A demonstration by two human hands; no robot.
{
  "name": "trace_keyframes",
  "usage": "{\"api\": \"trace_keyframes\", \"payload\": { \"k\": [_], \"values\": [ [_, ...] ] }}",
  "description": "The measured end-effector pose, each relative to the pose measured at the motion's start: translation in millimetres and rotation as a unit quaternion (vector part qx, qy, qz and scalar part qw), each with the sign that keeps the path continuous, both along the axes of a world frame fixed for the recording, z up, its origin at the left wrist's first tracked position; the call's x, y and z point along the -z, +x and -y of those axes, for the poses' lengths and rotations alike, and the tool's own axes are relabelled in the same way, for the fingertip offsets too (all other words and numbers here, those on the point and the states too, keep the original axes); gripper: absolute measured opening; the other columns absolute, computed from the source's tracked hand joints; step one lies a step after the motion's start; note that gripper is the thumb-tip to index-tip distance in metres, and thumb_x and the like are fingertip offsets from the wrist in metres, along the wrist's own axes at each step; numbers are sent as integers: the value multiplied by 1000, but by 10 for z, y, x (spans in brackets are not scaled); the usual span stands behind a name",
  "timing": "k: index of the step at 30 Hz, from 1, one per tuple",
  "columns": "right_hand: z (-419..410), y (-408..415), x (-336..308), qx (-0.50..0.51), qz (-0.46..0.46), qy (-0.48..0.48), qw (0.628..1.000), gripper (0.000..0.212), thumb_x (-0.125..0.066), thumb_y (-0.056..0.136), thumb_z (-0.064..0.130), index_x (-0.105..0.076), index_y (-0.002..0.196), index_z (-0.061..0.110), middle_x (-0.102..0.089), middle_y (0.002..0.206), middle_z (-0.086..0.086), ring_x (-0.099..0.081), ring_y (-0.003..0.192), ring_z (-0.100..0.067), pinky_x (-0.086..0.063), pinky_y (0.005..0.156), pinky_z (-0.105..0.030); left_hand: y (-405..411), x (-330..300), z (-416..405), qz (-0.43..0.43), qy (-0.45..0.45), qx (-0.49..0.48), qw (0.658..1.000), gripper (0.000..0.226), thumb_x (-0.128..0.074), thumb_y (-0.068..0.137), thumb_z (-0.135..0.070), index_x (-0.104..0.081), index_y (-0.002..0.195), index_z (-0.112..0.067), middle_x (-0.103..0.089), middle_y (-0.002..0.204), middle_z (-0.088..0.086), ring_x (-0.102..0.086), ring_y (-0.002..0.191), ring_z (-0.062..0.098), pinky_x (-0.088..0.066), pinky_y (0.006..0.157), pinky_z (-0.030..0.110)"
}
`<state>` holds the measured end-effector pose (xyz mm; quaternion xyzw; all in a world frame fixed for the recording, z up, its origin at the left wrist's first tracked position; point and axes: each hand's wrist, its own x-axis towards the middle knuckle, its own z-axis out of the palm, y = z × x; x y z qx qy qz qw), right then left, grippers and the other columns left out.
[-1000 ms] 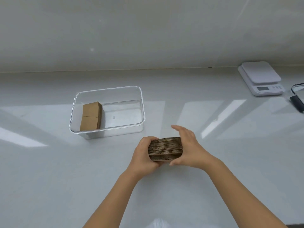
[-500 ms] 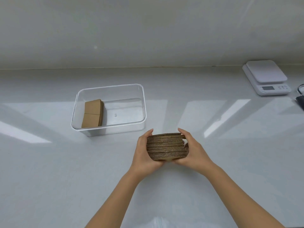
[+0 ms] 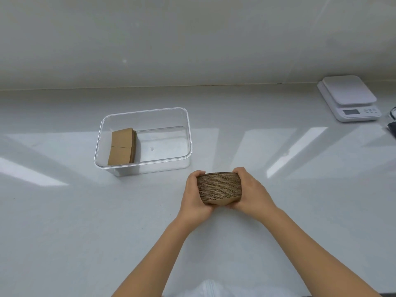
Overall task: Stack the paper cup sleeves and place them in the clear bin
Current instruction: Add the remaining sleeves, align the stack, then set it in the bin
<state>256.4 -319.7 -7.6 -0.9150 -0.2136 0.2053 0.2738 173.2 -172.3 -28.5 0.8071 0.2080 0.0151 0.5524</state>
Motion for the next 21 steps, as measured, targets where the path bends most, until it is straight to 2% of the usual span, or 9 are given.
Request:
{"api": "trace_keyframes", "payload": {
  "k": [2,5,9,16,19,21],
  "values": [
    [-33,-2,-39,5,13,12,1000,63,-80,58,31,-40,105,20,-52,95,3,-57,82,-24,-49,67,-37,13,-19,-20,17,9,-7,1000,77,-80,57,-13,-35,117,-31,-51,114,-4,-54,98,6,-42,75,4],
    [-53,-20,-47,-4,55,16,998,59,-77,64,28,-41,110,18,-45,98,6,-57,82,-26,-49,67,-37,15,-40,-90,47,39,6,998,74,-81,60,-13,-38,117,-29,-50,110,-7,-53,100,4,-42,79,6],
    [-84,-16,-15,-31,-3,-21,999,58,-78,63,31,-41,107,20,-51,100,0,-58,87,-26,-51,72,-38,12,15,-133,23,52,42,997,77,-80,60,-11,-41,125,-18,-44,118,-4,-51,107,10,-35,82,-1],
    [-70,-65,-3,-47,-28,-22,998,63,-80,64,26,-42,113,19,-44,101,0,-57,90,-27,-51,77,-41,-50,57,-112,5,26,17,1000,76,-81,58,-10,-41,121,-18,-48,112,-7,-53,98,2,-39,76,2],
    [-120,-68,-44,-63,11,-110,992,67,-79,65,28,-39,117,18,-45,110,-5,-55,97,-28,-50,79,-39,-12,39,-111,-7,41,20,999,73,-81,56,-12,-43,117,-21,-49,110,-6,-52,95,1,-39,74,0],
    [-174,-65,-106,-78,90,-195,973,76,-78,63,35,-38,125,15,-43,127,-8,-45,113,-29,-40,92,-38,14,29,-112,-14,57,20,998,72,-80,55,-13,-43,116,-23,-48,110,-5,-52,93,5,-37,73,-1]
  ]
}}
